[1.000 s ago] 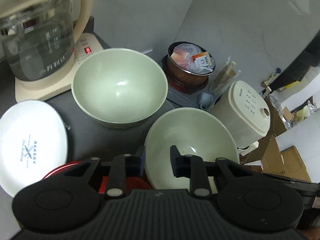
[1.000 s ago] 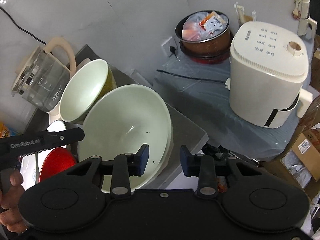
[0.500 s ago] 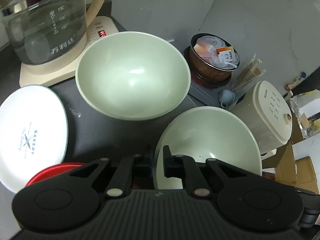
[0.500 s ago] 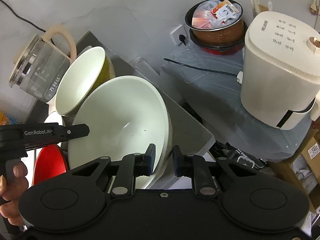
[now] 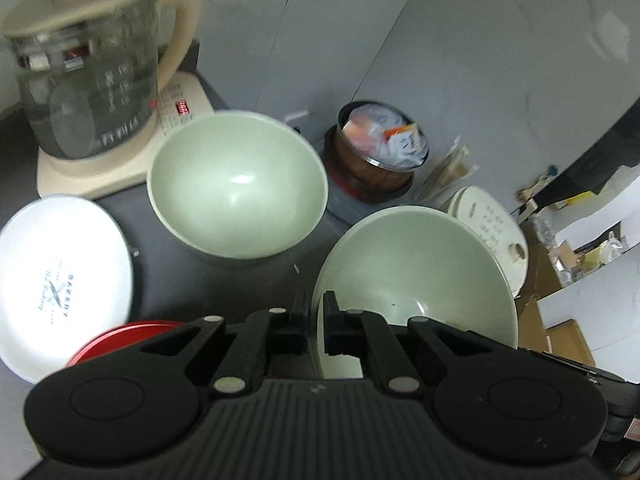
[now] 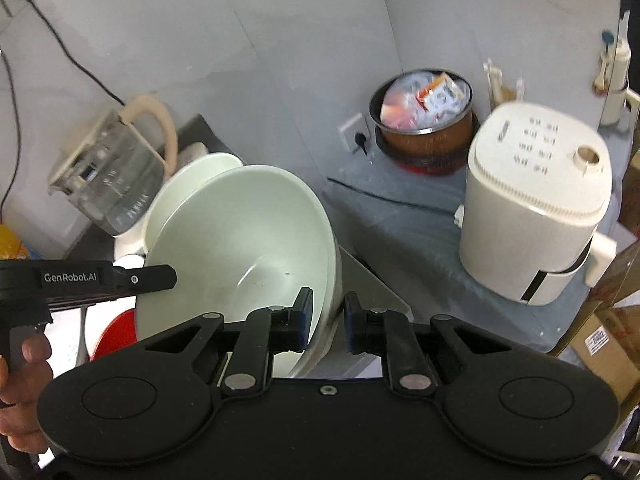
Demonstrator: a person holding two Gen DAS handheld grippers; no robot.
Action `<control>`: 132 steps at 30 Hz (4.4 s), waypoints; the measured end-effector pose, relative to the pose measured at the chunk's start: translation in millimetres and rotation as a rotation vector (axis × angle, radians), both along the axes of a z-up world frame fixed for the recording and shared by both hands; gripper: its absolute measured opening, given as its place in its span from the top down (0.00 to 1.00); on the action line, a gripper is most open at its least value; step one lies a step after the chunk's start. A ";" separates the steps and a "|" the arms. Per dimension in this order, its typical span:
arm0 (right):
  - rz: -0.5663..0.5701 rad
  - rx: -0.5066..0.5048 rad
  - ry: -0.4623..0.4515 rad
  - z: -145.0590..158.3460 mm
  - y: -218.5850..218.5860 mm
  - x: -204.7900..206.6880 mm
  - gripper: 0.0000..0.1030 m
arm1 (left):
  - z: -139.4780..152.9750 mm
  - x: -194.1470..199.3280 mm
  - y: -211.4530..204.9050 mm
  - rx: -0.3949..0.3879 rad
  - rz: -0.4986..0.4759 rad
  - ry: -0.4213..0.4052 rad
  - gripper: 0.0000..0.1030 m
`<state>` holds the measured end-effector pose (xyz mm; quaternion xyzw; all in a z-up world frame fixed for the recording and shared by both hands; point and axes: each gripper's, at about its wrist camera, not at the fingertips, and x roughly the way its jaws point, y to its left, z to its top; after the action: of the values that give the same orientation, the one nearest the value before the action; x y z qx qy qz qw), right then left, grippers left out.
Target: Organize plates and bowls
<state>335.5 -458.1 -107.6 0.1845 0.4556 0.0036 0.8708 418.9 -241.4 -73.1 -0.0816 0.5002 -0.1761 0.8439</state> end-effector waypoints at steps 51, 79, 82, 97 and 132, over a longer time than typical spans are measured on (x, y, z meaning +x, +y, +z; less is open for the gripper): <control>0.123 -0.010 0.002 -0.3 124.6 -24.1 0.90 | -24.4 -73.3 144.2 0.016 0.112 0.145 0.95; 0.118 -0.037 0.014 -11.7 130.0 -15.3 0.93 | -26.8 -67.5 157.4 -0.037 0.138 0.208 0.91; 0.120 -0.037 0.014 -11.4 131.5 -14.8 0.92 | -23.5 -68.3 160.4 -0.045 0.143 0.205 0.91; 0.158 -0.127 0.025 -8.9 144.0 -8.4 0.91 | -14.0 -70.4 180.3 -0.047 0.199 0.184 0.91; 0.146 0.034 -0.016 -5.3 78.2 56.5 0.53 | 0.2 7.5 108.7 -0.037 0.253 0.071 0.60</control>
<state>392.0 -379.9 -112.9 0.1653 0.4606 0.0763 0.8687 426.5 -132.7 -72.9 -0.1656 0.5124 -0.0744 0.8394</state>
